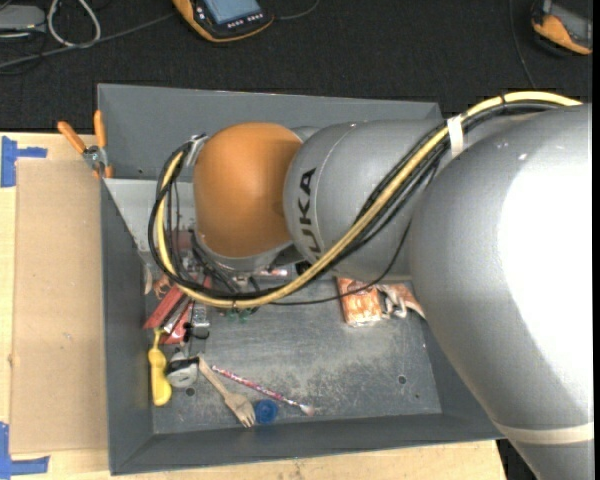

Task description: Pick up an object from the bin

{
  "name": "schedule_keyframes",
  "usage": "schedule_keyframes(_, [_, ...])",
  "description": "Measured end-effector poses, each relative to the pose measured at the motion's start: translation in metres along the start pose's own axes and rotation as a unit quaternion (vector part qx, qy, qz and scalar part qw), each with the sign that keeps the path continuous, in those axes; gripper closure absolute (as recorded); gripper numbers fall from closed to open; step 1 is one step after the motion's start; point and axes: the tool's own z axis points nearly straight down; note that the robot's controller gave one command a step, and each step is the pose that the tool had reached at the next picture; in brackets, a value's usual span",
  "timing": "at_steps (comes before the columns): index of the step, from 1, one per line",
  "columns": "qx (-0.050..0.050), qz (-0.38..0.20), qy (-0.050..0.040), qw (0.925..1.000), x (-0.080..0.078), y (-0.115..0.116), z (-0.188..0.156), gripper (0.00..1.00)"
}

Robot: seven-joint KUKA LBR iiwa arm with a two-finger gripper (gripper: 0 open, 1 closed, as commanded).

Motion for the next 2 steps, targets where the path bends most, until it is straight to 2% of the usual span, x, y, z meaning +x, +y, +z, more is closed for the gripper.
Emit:
schedule_keyframes(1, [-0.001, 0.002, -0.0033, 1.0, -0.002, -0.001, -0.004, 0.0])
schedule_keyframes(2, [-0.002, -0.066, -0.0071, 0.9978, -0.008, -0.015, 0.03, 0.0])
